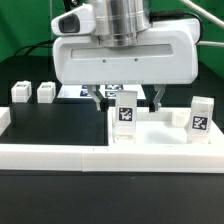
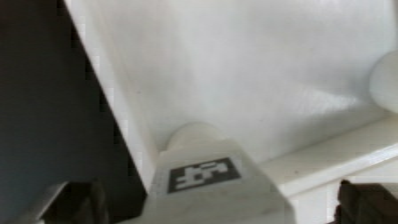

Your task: Assemble square table

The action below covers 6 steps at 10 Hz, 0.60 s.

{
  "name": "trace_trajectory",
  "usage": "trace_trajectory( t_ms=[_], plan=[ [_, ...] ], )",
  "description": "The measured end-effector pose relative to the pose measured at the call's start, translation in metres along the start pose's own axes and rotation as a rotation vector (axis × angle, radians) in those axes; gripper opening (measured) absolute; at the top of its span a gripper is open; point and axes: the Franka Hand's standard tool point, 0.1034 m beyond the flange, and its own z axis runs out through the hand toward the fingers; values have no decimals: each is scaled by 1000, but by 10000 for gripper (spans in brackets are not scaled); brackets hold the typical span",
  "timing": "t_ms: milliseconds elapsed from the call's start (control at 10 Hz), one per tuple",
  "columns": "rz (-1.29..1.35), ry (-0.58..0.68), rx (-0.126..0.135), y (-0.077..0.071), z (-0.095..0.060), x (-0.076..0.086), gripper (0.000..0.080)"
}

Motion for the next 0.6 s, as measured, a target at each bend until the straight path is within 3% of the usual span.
trace_trajectory(
  t_ms=[200,300,600],
  plan=[
    [1,0,0,0,0,0,364],
    [2,0,-1,1,0,0,290],
    [10,0,0,1,0,0,290]
  ],
)
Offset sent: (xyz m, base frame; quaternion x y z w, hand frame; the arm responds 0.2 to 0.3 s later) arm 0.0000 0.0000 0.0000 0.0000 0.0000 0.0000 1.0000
